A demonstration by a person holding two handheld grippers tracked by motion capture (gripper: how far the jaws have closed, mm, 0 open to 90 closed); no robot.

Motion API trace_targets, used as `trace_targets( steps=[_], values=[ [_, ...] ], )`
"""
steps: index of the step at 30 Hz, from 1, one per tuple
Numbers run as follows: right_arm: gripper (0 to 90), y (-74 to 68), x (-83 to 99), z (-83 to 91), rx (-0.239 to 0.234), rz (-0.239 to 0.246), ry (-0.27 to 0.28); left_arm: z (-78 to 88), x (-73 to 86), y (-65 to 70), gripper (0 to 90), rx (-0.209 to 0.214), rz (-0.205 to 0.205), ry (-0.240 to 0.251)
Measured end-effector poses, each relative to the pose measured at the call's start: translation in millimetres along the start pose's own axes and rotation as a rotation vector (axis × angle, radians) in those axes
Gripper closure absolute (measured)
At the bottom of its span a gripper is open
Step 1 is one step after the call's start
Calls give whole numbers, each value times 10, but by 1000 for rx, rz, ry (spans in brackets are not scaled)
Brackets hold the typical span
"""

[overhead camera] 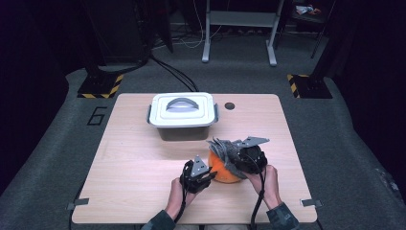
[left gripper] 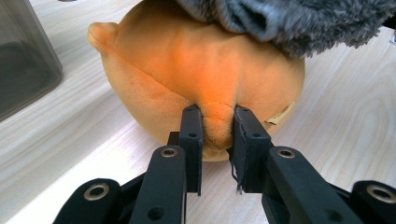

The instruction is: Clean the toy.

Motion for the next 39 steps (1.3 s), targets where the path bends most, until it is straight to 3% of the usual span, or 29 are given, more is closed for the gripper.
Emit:
trace_targets(
  steps=[2,4,16,23,28,39],
  values=[
    [745,1,5,11,14,-25,-1,0,0,-1,755,0,0,0],
    [745,54,27,40,19,-11,-5,0,2,-3,755,2,2,1],
    [745,293,223,145,104,-87,-19,-1,6,-10,755,0,5,-2],
    [745,397,332,150,120,-100,-27,-2,8,-11,754,3,9,0],
    [745,483,448,137,140,-135,-54,-1,9,-13,754,2,10,0],
    [746,574,702,33,163,-156,-123,3,22,-21,753,-1,20,-4]
  ],
)
Point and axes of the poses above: each handheld gripper's, and its own axes: z roughly backward along the jaws, x roughly out of its underside, y roughly to its right, the point moved 3 cm from there along -z, roughly forward along the jaws, and after that the axes turned 15 degrees about y, right-handed, at the moved point
